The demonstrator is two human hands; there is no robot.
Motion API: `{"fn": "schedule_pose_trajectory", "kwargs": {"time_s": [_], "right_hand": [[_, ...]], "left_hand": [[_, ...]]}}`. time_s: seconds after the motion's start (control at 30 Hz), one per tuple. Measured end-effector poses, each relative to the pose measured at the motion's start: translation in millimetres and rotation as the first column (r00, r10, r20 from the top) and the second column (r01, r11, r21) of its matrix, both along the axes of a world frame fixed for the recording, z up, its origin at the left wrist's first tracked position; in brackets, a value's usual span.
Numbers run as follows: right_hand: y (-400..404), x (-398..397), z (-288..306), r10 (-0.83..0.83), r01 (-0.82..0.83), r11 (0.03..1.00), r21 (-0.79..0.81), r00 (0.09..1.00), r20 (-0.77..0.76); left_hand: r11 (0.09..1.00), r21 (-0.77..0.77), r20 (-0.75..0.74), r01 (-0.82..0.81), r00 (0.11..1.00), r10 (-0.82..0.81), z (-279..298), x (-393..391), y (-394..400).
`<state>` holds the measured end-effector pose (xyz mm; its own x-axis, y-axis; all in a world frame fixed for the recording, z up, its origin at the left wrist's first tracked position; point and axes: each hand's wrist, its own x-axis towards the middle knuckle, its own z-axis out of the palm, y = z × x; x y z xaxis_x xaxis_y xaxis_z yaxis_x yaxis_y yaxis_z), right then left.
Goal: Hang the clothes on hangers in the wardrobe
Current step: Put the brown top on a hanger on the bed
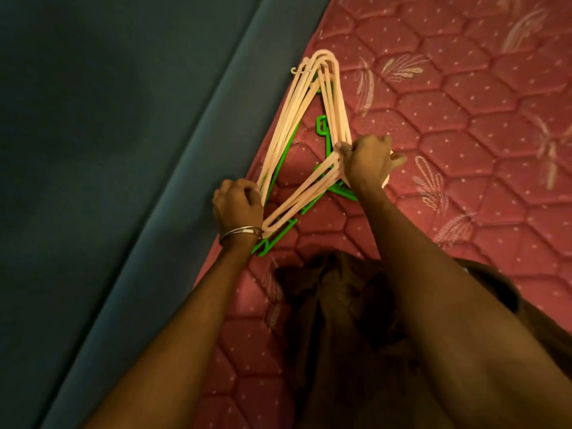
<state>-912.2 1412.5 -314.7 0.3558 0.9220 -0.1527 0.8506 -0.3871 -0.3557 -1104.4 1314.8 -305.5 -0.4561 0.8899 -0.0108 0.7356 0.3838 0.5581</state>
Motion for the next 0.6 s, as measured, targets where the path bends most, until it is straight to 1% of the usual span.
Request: {"fn": "schedule_pose_trajectory", "kwargs": {"time_s": [0.13,0.2,0.23,0.27,0.3,0.33,0.37,0.4,0.43,0.5,0.57,0.6], "right_hand": [[-6,9,23,-0.099,0.114,0.988,0.103,0.984,-0.146],[-12,14,42,-0.107,0.136,0.976,0.171,0.980,-0.168],[-16,17,53,-0.102,0.134,0.970,0.203,0.981,-0.163],[-22,22,64,-0.091,0.127,0.966,0.225,0.982,-0.163],[-31,29,77,-0.076,0.118,0.961,0.251,0.983,-0.170],[-43,38,89,-0.058,0.107,0.958,0.265,0.981,-0.184],[-54,47,100,-0.042,0.096,0.958,0.271,0.979,-0.200],[-70,59,111,-0.026,0.085,0.958,0.272,0.977,-0.214],[-87,70,121,-0.008,0.071,0.960,0.270,0.974,-0.228],[-120,87,138,0.021,0.040,0.969,0.243,0.969,-0.244],[-155,105,150,0.030,0.008,0.984,0.178,0.978,-0.209],[-169,109,150,0.045,-0.021,0.992,0.123,0.980,-0.194]], "left_hand": [[0.997,-0.033,0.084,-0.066,0.994,0.069,12,7,-9],[0.995,0.002,0.102,-0.102,0.990,0.102,24,13,-12],[0.989,0.035,0.136,-0.146,0.981,0.140,31,16,-12],[0.976,0.063,0.210,-0.207,0.959,0.190,40,18,-12],[0.961,0.067,0.345,-0.268,0.910,0.230,52,22,-12],[0.950,0.047,0.510,-0.309,0.825,0.243,68,27,-15],[0.950,0.021,0.646,-0.312,0.729,0.225,81,31,-16],[0.959,-0.005,0.743,-0.284,0.641,0.194,96,38,-21],[0.973,-0.033,0.800,-0.228,0.578,0.163,113,47,-27],[0.990,-0.103,0.861,-0.097,0.489,0.138,140,66,-38],[0.987,-0.158,0.898,0.003,0.417,0.142,158,90,-54],[0.985,-0.171,0.908,0.025,0.392,0.148,161,99,-62]]}}
